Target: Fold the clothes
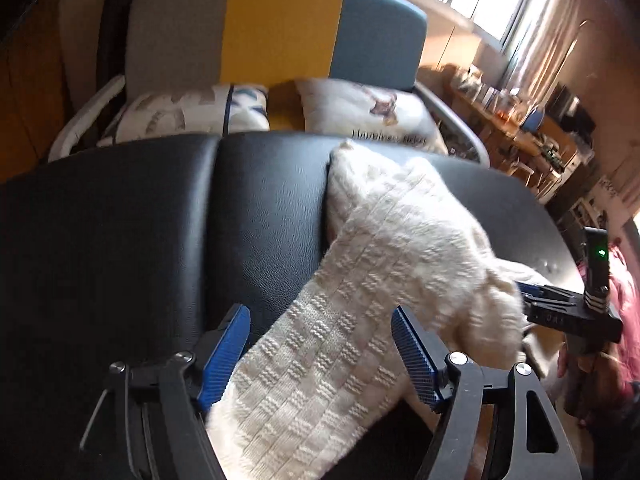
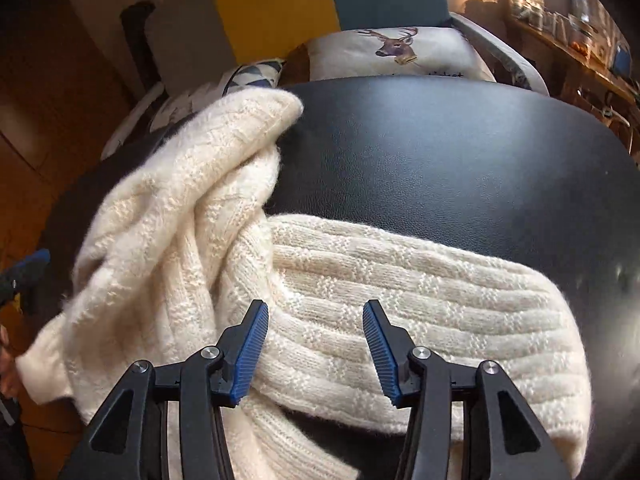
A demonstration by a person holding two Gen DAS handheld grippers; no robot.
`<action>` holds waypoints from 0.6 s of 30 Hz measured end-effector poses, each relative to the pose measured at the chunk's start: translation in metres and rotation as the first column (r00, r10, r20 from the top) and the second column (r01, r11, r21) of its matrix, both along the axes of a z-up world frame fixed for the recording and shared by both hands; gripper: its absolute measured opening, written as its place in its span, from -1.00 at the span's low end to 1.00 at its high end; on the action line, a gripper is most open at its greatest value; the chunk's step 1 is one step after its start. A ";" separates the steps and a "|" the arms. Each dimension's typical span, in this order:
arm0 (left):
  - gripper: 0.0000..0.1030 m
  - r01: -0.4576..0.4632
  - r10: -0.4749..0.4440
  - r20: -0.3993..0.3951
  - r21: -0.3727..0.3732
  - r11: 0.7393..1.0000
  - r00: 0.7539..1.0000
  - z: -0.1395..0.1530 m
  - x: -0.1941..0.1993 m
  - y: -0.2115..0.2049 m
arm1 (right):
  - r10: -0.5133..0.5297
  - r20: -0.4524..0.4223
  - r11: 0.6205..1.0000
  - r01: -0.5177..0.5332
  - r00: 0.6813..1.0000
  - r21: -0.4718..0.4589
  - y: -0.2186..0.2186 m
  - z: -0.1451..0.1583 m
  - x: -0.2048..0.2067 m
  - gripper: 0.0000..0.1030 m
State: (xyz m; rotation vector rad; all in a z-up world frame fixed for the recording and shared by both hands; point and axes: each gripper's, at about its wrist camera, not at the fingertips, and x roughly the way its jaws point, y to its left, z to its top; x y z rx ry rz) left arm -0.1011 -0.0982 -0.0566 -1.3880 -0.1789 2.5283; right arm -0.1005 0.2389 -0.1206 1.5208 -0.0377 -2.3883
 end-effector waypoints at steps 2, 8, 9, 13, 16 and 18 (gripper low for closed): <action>0.44 0.011 -0.010 0.038 -0.031 0.999 0.999 -0.016 -0.011 0.010 | 0.033 -0.008 0.997 -0.032 0.999 0.075 -0.010 -0.009 -0.001 -0.03; -0.38 0.014 0.001 0.107 -0.139 0.990 0.994 -0.061 -0.018 0.027 | 0.072 -0.111 0.974 -0.046 0.991 0.221 -0.013 -0.017 0.006 -0.06; -0.41 0.000 0.013 0.099 -0.133 0.991 0.995 -0.060 -0.016 0.025 | 0.038 -0.113 0.977 -0.013 0.993 0.214 -0.002 -0.016 0.004 -0.06; -0.56 -0.054 0.061 0.065 -0.108 0.993 0.996 -0.057 -0.010 0.013 | -0.070 -0.081 0.982 0.083 0.994 0.170 0.040 -0.012 -0.002 -0.05; -0.56 -0.080 0.081 0.027 -0.035 0.996 0.996 -0.039 -0.008 -0.006 | -0.133 -0.001 0.982 0.132 0.991 0.134 0.060 -0.004 -0.004 -0.05; -0.46 -0.041 0.041 0.010 0.020 0.999 0.999 -0.026 -0.010 -0.010 | -0.144 0.049 0.989 0.145 0.988 -0.008 0.077 0.008 -0.002 -0.05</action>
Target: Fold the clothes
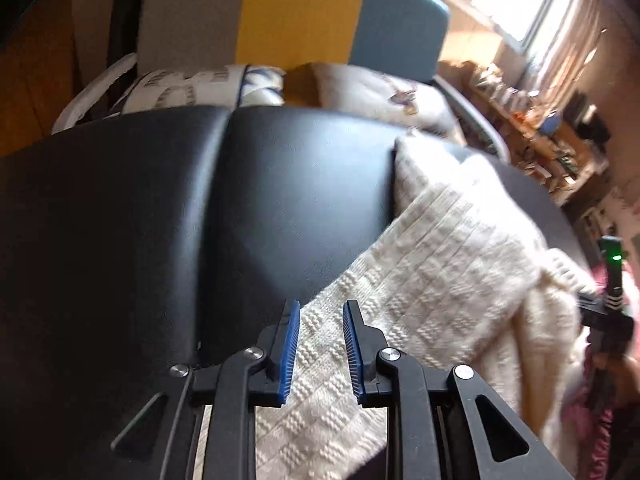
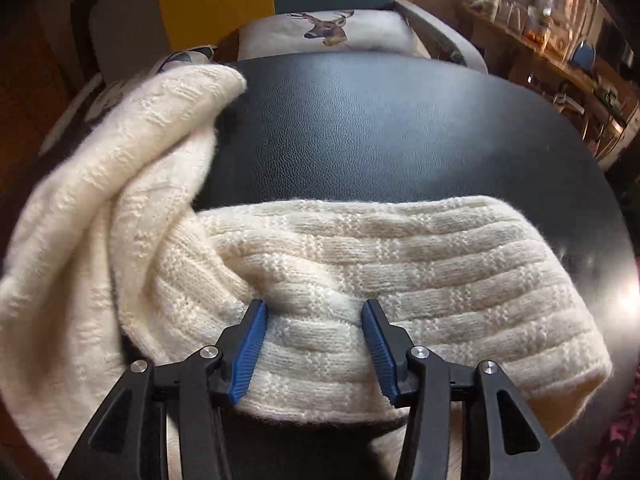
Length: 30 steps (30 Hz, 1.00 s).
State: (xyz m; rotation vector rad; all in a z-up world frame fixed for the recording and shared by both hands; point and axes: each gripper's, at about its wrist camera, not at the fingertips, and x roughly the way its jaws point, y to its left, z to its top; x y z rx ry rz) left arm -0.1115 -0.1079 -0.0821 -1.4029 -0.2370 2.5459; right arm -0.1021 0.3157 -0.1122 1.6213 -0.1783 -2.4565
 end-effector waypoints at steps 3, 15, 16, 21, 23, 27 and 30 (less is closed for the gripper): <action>-0.12 0.050 -0.049 -0.032 0.006 0.999 0.998 0.015 -0.013 0.012 | -0.014 -0.023 0.965 0.008 1.000 -0.262 0.022 0.028 0.001 -0.02; 0.02 0.171 -0.171 -0.003 -0.001 0.985 0.985 0.010 -0.064 0.095 | 0.023 0.154 0.871 0.056 0.988 -0.488 -0.024 -0.019 -0.055 -0.02; 0.04 0.170 -0.170 0.011 -0.004 0.985 0.985 0.006 -0.066 0.098 | 0.022 0.160 0.876 0.059 0.987 -0.479 -0.027 -0.024 -0.056 -0.02; 0.18 0.143 -0.141 0.054 -0.032 0.989 0.989 -0.016 -0.082 0.104 | 0.036 0.091 0.885 0.011 0.995 -0.465 -0.036 -0.028 -0.049 -0.02; 0.23 0.151 -0.148 0.071 -0.048 0.987 0.986 -0.028 -0.083 0.109 | 0.046 0.062 0.892 -0.013 0.997 -0.451 -0.039 -0.027 -0.044 -0.02; -0.66 0.129 -0.127 0.054 -0.031 0.991 0.990 -0.033 -0.073 0.106 | 0.068 0.012 0.905 -0.056 0.998 -0.422 -0.046 -0.025 -0.039 -0.02; -0.58 0.082 -0.081 0.037 -0.008 0.997 0.996 -0.017 -0.057 0.083 | 0.045 0.039 0.905 -0.024 0.998 -0.425 -0.046 -0.022 -0.040 -0.02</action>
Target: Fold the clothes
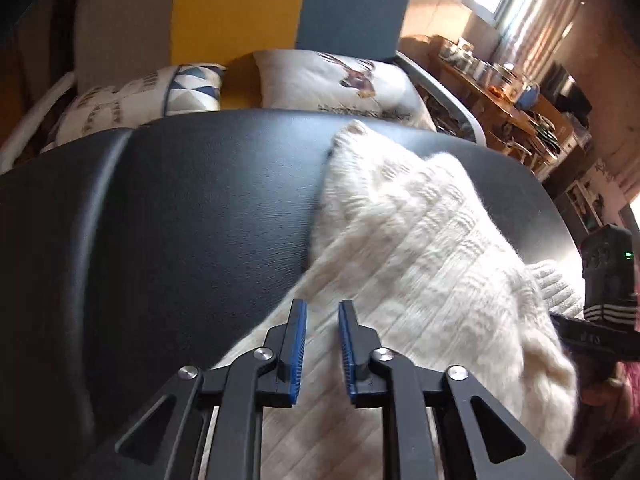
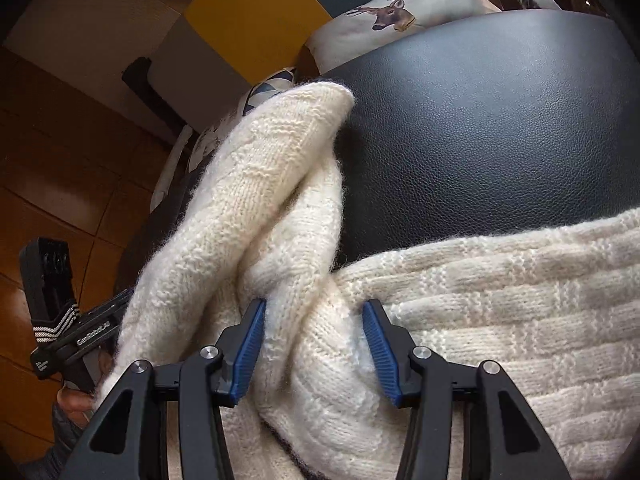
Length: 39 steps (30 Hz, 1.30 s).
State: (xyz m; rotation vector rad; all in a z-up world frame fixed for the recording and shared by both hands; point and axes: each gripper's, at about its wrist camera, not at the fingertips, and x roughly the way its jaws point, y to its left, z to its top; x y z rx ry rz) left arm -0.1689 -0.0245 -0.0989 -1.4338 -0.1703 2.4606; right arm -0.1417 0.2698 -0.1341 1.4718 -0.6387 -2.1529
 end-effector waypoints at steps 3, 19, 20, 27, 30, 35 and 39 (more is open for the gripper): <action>0.02 -0.095 0.095 0.001 0.104 0.990 0.995 0.023 0.032 -0.055 | -0.041 -0.070 0.998 0.044 0.997 0.033 -0.001 0.035 0.007 -0.01; 0.38 -0.445 0.439 0.109 0.045 0.894 0.892 -0.024 0.197 -0.212 | 0.461 -0.181 0.831 -0.352 0.869 0.430 -0.194 0.059 0.052 0.13; 0.43 -0.443 0.439 0.092 0.026 0.896 0.894 -0.024 0.195 -0.207 | 0.456 -0.178 0.835 -0.350 0.872 0.425 -0.196 0.057 0.054 0.13; -0.83 -0.432 0.432 -0.031 -0.032 0.901 0.902 -0.017 0.187 -0.183 | 0.382 -0.205 0.876 -0.282 0.901 0.391 -0.188 0.060 0.069 0.13; -0.83 -0.488 0.492 -0.062 0.067 0.870 0.868 0.002 0.185 -0.207 | 0.298 -0.216 0.910 -0.208 0.930 0.360 -0.172 0.067 0.064 0.13; -0.83 -0.561 0.581 -0.163 0.153 0.813 0.797 0.054 0.185 -0.261 | 0.231 -0.189 0.943 -0.172 0.955 0.284 -0.156 0.070 0.048 0.13; -0.83 -0.636 0.658 -0.183 0.168 0.753 0.731 0.068 0.187 -0.298 | 0.220 -0.125 0.969 -0.202 0.968 0.142 -0.159 0.051 0.038 0.13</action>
